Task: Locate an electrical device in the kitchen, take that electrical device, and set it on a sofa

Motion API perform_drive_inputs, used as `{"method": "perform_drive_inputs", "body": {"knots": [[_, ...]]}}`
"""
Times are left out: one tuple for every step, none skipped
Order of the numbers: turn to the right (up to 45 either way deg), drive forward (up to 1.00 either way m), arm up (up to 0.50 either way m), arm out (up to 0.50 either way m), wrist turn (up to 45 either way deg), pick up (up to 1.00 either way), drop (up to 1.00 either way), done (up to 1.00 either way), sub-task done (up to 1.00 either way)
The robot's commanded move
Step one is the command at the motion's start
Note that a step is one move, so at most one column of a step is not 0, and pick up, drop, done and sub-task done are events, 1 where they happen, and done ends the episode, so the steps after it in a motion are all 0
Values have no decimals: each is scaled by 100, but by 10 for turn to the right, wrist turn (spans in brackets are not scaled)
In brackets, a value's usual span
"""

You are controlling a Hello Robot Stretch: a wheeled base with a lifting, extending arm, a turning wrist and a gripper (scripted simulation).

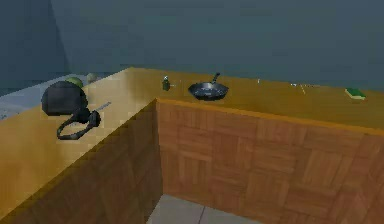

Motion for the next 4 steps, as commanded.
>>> {"method": "perform_drive_inputs", "body": {"knots": [[150,0,0,0,0,0,0,0,0],[0,10,0,0,0,0,0,0,0],[-450,0,0,0,0,0,0,0,0],[-450,0,0,0,0,0,0,0,0]]}}
